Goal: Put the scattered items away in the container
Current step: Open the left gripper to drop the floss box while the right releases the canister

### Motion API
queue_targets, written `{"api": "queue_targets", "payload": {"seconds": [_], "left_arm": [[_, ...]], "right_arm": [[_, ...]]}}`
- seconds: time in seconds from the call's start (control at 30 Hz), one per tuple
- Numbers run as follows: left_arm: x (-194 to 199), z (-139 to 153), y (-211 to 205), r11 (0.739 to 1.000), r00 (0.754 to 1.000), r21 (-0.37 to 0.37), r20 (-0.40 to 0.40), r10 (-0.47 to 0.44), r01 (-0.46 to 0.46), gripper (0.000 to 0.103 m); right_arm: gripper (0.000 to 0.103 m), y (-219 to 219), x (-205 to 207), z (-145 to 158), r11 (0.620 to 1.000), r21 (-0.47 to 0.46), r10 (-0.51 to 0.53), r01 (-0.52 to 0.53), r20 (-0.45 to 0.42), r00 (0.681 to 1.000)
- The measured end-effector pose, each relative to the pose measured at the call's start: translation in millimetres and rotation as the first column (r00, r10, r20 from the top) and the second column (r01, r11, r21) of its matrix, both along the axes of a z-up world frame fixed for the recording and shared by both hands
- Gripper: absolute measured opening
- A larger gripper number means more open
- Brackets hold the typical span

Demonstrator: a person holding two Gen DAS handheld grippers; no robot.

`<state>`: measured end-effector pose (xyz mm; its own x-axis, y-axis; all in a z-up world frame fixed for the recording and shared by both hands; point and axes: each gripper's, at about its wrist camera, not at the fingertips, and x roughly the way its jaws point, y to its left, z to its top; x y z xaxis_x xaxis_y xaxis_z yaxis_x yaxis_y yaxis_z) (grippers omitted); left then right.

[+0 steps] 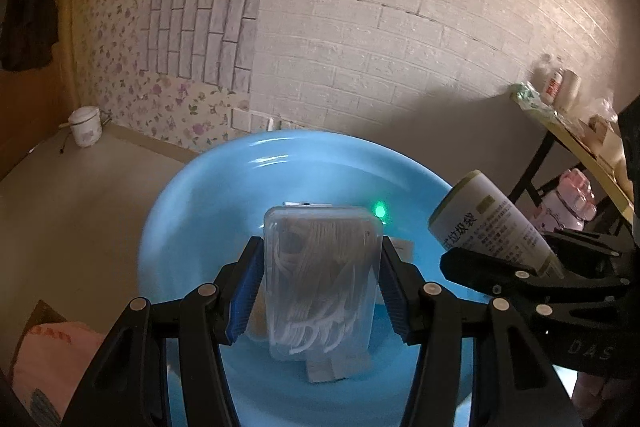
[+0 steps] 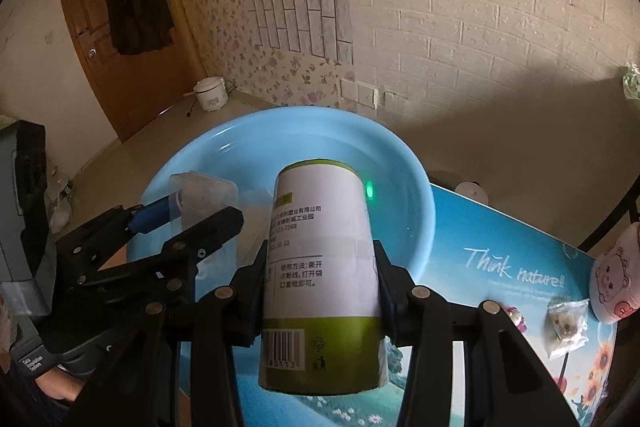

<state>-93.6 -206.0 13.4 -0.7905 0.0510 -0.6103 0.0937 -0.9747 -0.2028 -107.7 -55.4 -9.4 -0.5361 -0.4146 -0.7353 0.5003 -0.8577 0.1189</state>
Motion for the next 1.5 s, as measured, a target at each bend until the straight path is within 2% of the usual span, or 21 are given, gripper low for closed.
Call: {"api": "queue_targets", "payload": {"seconds": [0.1, 0.3, 0.63, 1.23, 1.5], "left_arm": [[-6.0, -4.4, -9.6, 1.0, 1.0, 0.021, 0.025, 0.008, -0.009, 0.054], [-1.6, 0.6, -17.5, 0.999, 0.999, 0.023, 0.003, 0.033, -0.033, 0.055], [4.8, 13.8, -17.8, 0.998, 0.998, 0.03, -0.034, 0.051, -0.049, 0.071], [3.9, 27.5, -19.5, 0.998, 0.997, -0.008, -0.055, 0.055, -0.056, 0.071], [5.5, 27.3, -24.0, 0.997, 0.996, -0.003, -0.053, 0.074, -0.074, 0.072]], "right_arm": [[0.046, -4.8, -1.6, 1.7, 1.0, -0.002, 0.006, -0.006, -0.001, 1.0], [0.046, -8.2, -3.8, -2.0, 1.0, -0.003, 0.011, -0.011, 0.008, 1.0], [0.046, -9.0, -3.0, -1.7, 1.0, -0.002, 0.018, -0.018, 0.005, 1.0], [0.046, -27.1, -9.5, -9.2, 0.997, -0.02, 0.075, -0.074, 0.03, 0.997], [0.046, -33.0, -12.6, -10.7, 0.995, -0.016, 0.094, -0.094, 0.024, 0.995]]}}
